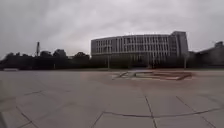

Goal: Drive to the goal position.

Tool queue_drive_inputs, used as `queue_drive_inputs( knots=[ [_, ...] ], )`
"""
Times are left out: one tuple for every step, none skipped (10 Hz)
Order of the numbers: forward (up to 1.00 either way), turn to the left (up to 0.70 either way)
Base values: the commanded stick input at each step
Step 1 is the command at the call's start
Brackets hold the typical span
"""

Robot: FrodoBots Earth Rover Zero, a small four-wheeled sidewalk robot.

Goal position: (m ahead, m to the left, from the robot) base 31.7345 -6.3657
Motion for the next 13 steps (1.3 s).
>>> queue_drive_inputs(
  knots=[
    [1.0,0.0],
    [1.0,0.0],
    [1.0,0.0],
    [1.0,0.0],
    [1.0,0.0],
    [1.0,0.0],
    [1.0,0.0],
    [1.0,0.0],
    [1.0,0.0],
    [1.0,0.0],
    [1.0,0.0],
    [1.0,0.0],
    [1.0,0.0]
  ],
)
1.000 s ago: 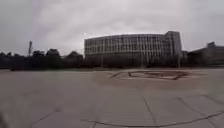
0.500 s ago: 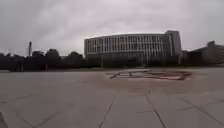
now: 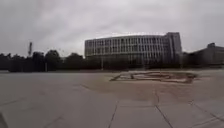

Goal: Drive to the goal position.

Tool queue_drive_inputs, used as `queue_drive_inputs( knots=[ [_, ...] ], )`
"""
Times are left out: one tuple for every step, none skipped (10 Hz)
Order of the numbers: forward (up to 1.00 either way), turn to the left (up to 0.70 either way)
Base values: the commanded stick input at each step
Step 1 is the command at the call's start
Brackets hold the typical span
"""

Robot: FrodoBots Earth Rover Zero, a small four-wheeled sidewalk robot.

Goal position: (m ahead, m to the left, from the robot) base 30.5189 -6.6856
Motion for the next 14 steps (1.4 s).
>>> queue_drive_inputs(
  knots=[
    [1.0,0.0],
    [1.0,0.0],
    [1.0,0.0],
    [1.0,0.0],
    [1.0,0.0],
    [1.0,0.0],
    [1.0,0.0],
    [1.0,0.0],
    [1.0,0.0],
    [1.0,0.0],
    [1.0,0.0],
    [1.0,0.0],
    [1.0,0.0],
    [1.0,0.0]
  ],
)
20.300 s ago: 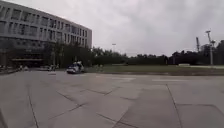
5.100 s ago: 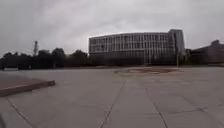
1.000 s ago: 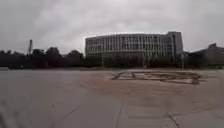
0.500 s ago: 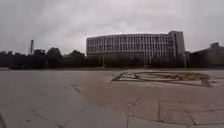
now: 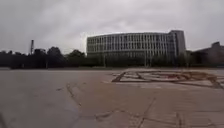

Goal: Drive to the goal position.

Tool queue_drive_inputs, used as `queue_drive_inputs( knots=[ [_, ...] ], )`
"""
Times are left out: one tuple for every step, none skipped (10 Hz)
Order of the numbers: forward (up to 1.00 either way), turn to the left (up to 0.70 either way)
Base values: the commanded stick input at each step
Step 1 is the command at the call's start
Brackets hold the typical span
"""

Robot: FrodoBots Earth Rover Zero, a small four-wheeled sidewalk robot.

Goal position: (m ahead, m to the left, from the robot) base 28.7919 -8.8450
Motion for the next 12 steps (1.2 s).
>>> queue_drive_inputs(
  knots=[
    [1.0,0.0],
    [1.0,0.0],
    [1.0,0.0],
    [1.0,0.0],
    [1.0,0.0],
    [1.0,0.0],
    [1.0,0.0],
    [1.0,0.0],
    [1.0,0.0],
    [1.0,0.0],
    [1.0,0.0],
    [1.0,0.0]
  ],
)
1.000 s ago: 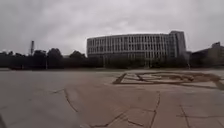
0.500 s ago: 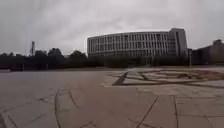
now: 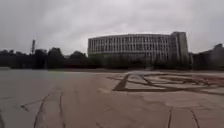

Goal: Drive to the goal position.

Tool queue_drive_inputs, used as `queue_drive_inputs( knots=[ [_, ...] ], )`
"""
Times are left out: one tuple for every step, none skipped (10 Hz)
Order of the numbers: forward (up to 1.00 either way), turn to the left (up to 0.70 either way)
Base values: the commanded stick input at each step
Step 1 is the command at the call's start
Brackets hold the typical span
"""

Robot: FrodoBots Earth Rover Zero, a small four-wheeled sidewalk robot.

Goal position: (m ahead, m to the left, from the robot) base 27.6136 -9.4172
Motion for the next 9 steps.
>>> queue_drive_inputs(
  knots=[
    [1.0,0.0],
    [1.0,0.0],
    [1.0,0.0],
    [1.0,0.0],
    [1.0,0.0],
    [1.0,0.0],
    [1.0,0.0],
    [1.0,0.0],
    [1.0,0.0]
  ],
)
